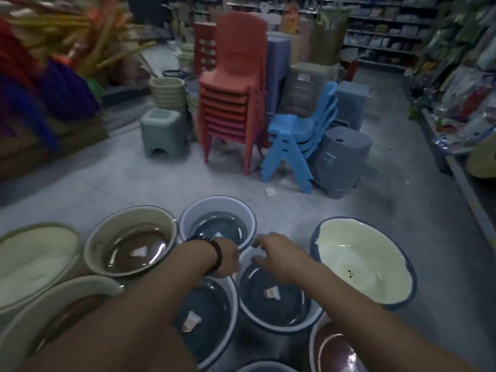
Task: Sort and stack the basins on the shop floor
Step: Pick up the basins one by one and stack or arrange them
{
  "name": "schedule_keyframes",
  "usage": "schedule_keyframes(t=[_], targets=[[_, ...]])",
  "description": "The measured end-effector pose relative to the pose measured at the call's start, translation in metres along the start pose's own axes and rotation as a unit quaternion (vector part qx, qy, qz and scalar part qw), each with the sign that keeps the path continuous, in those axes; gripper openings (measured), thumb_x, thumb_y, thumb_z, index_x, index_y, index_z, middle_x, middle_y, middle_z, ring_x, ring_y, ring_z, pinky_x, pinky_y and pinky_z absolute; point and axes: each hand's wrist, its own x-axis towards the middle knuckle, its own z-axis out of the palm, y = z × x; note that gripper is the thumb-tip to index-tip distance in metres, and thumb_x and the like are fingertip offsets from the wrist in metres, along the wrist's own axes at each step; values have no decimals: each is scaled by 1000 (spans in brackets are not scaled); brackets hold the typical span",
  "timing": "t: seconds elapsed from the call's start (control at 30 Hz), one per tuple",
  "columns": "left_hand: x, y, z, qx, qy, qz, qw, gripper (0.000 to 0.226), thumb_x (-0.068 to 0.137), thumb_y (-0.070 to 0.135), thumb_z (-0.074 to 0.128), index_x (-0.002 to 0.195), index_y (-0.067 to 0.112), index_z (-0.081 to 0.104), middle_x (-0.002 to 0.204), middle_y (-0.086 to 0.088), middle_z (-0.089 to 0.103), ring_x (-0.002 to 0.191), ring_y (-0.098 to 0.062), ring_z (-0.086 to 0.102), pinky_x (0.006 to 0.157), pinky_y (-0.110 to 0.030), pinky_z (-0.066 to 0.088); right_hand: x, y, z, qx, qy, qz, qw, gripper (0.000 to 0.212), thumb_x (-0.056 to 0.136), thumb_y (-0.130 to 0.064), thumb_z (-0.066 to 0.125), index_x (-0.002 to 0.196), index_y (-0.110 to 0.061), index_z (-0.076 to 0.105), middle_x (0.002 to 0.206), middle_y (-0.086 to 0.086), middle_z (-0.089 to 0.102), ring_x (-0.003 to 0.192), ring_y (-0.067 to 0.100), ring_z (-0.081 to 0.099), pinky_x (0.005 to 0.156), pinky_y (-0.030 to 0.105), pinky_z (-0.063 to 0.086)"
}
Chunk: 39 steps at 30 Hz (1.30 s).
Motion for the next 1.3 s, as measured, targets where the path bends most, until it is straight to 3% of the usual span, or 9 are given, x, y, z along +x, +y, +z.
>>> schedule_keyframes(t=[0.2, 0.43, 0.53, 0.63, 0.77, 0.9, 1.0, 1.13, 1.3], targets=[[-131, -100, 16, -39, 132, -88, 987, 34, 100, 38, 44, 118, 21, 68, 130, -3, 64, 121, -27, 57, 100, -31, 43, 10, -154, -15, -11, -11, -154, 988, 27, 97, -42, 59, 114, -25, 70, 116, 4, 74, 108, 27, 66, 89, 35, 51], [-309, -199, 111, -141, 110, -302, 937, 35, 95, 54, 53, 120, 32, 66, 123, 2, 65, 114, -22, 60, 87, -28, 47, -19, -346, 39, -116, -155, -339, 921, 35, 92, -52, 59, 109, -25, 75, 98, -4, 73, 92, 21, 68, 81, 37, 54], [-373, -221, 153, -176, 108, -380, 902, 30, 96, 50, 53, 120, 35, 63, 125, 4, 63, 114, -20, 59, 85, -26, 46, -39, -404, 74, -157, -207, -374, 890, 34, 93, -48, 64, 111, -21, 76, 106, 3, 76, 97, 23, 70, 87, 36, 57], [-420, -236, 189, -210, 96, -438, 869, 34, 95, 51, 52, 122, 34, 64, 130, 5, 61, 116, -19, 58, 97, -36, 49, -60, -444, 110, -183, -250, -391, 867, 33, 95, -43, 64, 110, -17, 78, 105, 6, 77, 88, 21, 68, 78, 29, 55], [-459, -260, 232, -237, 79, -465, 850, 36, 96, 49, 51, 125, 32, 64, 132, 5, 61, 122, -18, 55, 97, -34, 45, -76, -485, 157, -193, -307, -395, 844, 31, 101, -29, 63, 122, -8, 72, 76, -3, 64, 55, 8, 53, 38, 11, 40], [-465, -295, 266, -252, 58, -463, 848, 39, 97, 49, 50, 129, 30, 61, 135, 4, 59, 124, -19, 54, 99, -35, 45, -70, -512, 202, -243, -332, -381, 828, 33, 102, -32, 60, 129, -14, 70, 110, 6, 71, 77, 18, 54, 66, 20, 42], [-454, -331, 283, -272, 75, -456, 844, 40, 96, 50, 51, 131, 32, 58, 135, 6, 57, 122, -19, 55, 101, -36, 46, -32, -533, 237, -254, -340, -350, 835, 16, 102, -23, 57, 101, -13, 70, 82, 5, 62, 72, 23, 52, 59, 18, 44], [-427, -376, 290, -329, 124, -445, 824, 38, 95, 49, 53, 130, 36, 57, 132, 9, 59, 116, -16, 57, 100, -36, 49, 43, -551, 278, -203, -341, -236, 887, 31, 97, -22, 60, 119, -2, 69, 91, 13, 70, 75, 29, 66, 75, 40, 57], [-386, -418, 273, -369, 197, -419, 806, 32, 94, 48, 51, 123, 37, 58, 128, 11, 59, 107, -15, 58, 96, -36, 51, 144, -567, 330, -206, -266, -241, 910, 23, 98, -29, 61, 104, -7, 64, 87, 8, 65, 94, 30, 70, 65, 30, 52]])
